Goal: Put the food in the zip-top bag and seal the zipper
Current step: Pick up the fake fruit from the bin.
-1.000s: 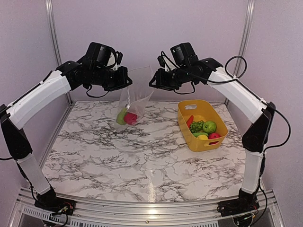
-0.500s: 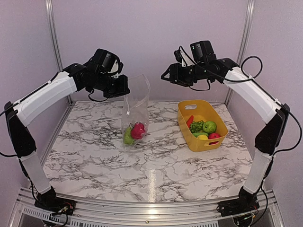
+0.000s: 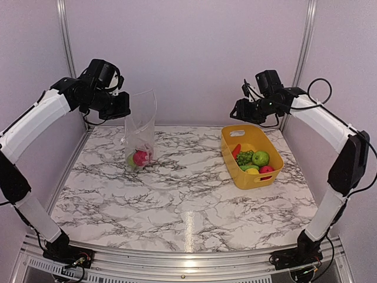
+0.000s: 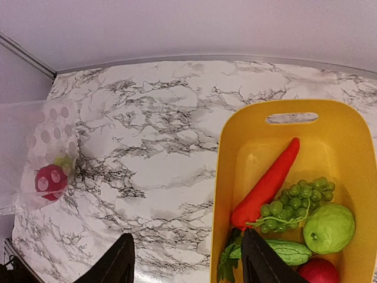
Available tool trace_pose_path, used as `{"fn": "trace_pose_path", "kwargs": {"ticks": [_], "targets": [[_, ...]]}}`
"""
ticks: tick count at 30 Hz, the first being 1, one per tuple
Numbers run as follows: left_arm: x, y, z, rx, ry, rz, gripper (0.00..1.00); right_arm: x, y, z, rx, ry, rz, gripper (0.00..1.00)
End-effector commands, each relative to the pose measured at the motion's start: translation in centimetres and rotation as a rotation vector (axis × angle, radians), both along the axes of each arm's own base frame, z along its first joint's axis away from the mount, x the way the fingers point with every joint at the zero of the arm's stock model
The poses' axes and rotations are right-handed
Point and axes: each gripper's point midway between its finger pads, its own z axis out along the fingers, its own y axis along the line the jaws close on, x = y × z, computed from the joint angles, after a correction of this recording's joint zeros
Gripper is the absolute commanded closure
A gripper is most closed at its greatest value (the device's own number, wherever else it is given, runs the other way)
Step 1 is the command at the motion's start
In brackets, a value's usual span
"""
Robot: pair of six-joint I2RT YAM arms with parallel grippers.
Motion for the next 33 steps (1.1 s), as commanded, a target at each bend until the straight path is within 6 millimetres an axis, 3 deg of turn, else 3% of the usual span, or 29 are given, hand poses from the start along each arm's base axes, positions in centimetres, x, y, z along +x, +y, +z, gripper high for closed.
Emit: {"fn": "trace_pose_path", "kwargs": {"ticks": [1, 6, 14, 28, 33], "targets": [[-0.7, -3.2, -3.0, -0.065, 0.099, -0.119, 1.00, 0.0, -1.7, -1.4, -0.061, 0.019, -0.034, 0.41], [0.1, -5.7, -6.0, -0.081, 0.176, -0.159, 1.00, 0.1, -2.2, -4.5, -0.120, 0.077, -0.037, 0.42], [0.6, -6.2, -7.4, -0.088, 0.210, -0.152, 1.00, -0.4, -3.8, -8.7, -0.249, 0.159, -0.048, 0.43], [-0.2, -6.3, -8.5, -0.117, 0.242, -0.148, 1.00, -1.4, -11.7, -14.4, -0.519, 0.311, -0.214, 0.44], [-0.2, -6.6, -8.5, -0.129, 0.248, -0.152, 1.00, -0.9, -13.2, -15.6, -0.591, 0.313, -0.229, 0.41]]}}
